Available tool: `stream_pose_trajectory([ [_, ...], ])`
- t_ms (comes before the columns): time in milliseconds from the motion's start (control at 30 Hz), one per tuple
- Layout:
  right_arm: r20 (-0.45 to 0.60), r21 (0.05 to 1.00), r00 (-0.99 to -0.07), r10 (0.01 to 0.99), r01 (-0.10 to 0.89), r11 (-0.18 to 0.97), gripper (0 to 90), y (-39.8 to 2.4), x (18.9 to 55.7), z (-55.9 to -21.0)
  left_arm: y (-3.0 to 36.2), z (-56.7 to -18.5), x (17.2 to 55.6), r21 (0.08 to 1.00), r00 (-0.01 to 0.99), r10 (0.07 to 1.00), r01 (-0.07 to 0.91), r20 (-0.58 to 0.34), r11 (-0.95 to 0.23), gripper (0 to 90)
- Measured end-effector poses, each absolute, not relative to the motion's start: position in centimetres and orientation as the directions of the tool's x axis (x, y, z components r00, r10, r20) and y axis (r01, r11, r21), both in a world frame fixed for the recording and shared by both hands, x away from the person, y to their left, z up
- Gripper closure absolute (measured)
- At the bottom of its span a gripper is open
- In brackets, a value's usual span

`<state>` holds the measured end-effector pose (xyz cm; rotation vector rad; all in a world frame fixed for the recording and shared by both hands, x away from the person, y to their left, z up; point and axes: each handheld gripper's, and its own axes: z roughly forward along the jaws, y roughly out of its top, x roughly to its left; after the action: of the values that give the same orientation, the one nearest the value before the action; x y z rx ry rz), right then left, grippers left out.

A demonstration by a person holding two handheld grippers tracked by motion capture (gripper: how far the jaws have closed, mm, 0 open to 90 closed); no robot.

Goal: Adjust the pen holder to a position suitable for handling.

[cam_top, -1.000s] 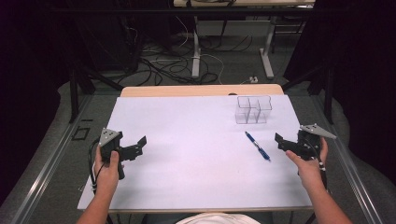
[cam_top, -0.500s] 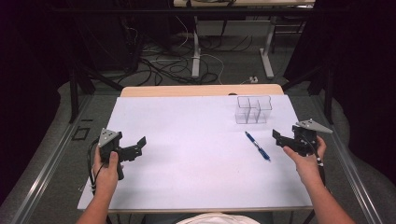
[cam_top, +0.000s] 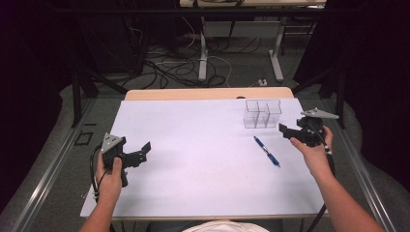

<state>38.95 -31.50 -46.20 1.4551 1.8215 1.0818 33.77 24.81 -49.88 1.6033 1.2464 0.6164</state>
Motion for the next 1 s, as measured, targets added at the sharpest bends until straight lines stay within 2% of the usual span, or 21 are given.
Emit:
stream_pose_trajectory([
  [433,0.03,0.821,-0.234,0.972,0.56,0.11,29.7,-31.4,42.5,-43.1,24.9,-49.9,33.8,0.9,0.353,0.922,0.436,-0.16,-0.011,0.2],
  [700,0.019,0.798,-0.225,0.974,0.591,0.122,30.1,-31.1,44.5,-42.1,24.9,-50.0,33.8,0.897,0.353,0.921,0.442,-0.163,-0.011,0.2],
  [1000,-0.042,0.777,-0.234,0.971,0.603,0.179,32.8,-30.9,46.9,-41.7,25.0,-50.0,33.9,0.894,0.353,0.922,0.447,-0.161,-0.015,0.2],
])
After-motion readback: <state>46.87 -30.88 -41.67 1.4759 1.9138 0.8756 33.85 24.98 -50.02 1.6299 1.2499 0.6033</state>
